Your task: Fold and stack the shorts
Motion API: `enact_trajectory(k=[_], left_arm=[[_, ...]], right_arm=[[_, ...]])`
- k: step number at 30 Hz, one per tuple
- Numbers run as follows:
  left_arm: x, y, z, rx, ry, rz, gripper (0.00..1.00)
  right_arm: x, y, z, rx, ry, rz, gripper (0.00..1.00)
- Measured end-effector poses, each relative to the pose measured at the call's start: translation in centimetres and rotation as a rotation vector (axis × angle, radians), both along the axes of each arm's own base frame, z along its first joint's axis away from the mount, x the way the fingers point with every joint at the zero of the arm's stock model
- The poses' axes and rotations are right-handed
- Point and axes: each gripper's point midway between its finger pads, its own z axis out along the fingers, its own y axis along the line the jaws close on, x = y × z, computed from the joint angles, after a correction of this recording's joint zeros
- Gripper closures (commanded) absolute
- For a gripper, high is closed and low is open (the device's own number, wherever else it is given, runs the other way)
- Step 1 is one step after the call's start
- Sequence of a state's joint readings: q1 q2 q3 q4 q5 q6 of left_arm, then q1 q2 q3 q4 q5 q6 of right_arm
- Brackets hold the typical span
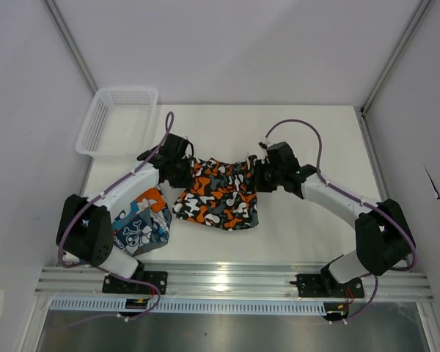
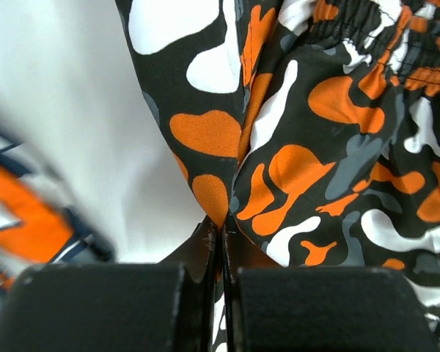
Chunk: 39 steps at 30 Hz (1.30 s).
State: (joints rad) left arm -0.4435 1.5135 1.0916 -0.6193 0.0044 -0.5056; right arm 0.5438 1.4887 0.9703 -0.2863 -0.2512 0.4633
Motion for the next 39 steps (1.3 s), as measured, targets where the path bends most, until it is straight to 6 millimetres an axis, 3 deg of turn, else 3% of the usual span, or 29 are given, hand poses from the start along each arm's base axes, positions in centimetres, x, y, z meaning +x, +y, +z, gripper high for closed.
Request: enact_trajectory(k=[3,7,14,18,25,32,39], left_arm=[[-0.3,1.5,1.0,0.031,0.001,0.040,1.00],[-1.1,5.0,2.5,0.076,0.013,0.131,1.00],[-2.8,12.3,5.5,0.111,-0.004,0.332,1.00],[-4.0,16.4,6.5,0.128,-0.002,0.459,1.00],[-7.3,21.2,7.0,0.150,-0.028,0.634,1.00],[-10.5,24.6,5.3,0.164,0.017,0.803,1.00],[-12.3,27.5,5.6,0.160,0.017,0.962,1.00]], right_arm=[[0.0,2.0,1.9,0.008,-0.033,0.019,1.00],[-0.3,5.8,3.5,0.041,-0.049,0.060,1.00],[-1.8,12.2,3.6,0.079,-0.027,0.128,1.00],[-2.8,16.8,4.6,0.117,-0.048,0.182,1.00],[-3.4,24.2,4.9,0.196,-0.060,0.276,1.00],[-3.0,27.6,1.7,0.211,-0.015,0.300,1.00],[-4.0,30.3,1.7,0.263,-0.002,0.331,1.00]])
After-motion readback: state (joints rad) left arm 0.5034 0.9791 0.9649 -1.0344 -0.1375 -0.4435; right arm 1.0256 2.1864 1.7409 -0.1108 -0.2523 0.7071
